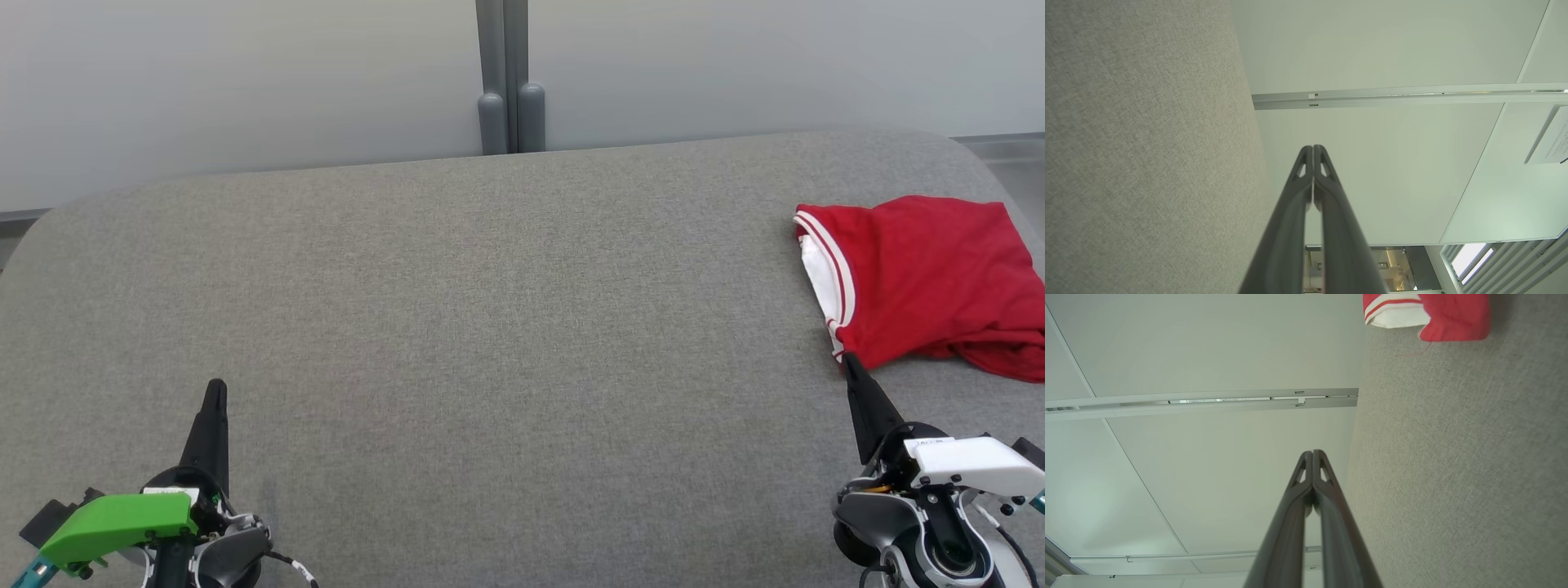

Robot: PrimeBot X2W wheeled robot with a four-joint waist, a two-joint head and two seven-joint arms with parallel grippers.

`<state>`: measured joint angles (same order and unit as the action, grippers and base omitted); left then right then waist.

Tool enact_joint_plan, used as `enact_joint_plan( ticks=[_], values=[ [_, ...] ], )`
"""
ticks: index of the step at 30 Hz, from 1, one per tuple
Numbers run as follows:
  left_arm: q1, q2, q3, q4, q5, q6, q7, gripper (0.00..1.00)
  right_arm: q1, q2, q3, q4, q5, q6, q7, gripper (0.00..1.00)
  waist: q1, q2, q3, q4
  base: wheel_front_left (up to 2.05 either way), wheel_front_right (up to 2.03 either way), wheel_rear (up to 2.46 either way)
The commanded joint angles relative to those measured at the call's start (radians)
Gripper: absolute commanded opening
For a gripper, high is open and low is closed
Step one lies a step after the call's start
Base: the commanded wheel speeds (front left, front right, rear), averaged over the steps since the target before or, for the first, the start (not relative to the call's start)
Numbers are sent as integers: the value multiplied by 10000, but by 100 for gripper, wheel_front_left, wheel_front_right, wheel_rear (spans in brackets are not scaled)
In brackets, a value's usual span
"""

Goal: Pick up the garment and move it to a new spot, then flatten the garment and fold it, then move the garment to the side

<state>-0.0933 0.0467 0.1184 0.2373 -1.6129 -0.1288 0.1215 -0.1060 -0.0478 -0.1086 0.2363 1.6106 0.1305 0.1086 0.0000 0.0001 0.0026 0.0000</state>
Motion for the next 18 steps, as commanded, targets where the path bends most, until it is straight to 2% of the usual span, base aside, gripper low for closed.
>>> enact_joint_plan(
  ticks=[1,18],
  values=[
    [-144,66,19,-20,-13,-53,-14,0,123,-44,-20,-41,71,4,48,0,0,-1,0,0,0,0,0],
    [-143,66,19,-21,-13,-53,-14,0,120,-44,-19,-41,72,4,48,0,0,-1,0,0,0,0,0]
  ],
)
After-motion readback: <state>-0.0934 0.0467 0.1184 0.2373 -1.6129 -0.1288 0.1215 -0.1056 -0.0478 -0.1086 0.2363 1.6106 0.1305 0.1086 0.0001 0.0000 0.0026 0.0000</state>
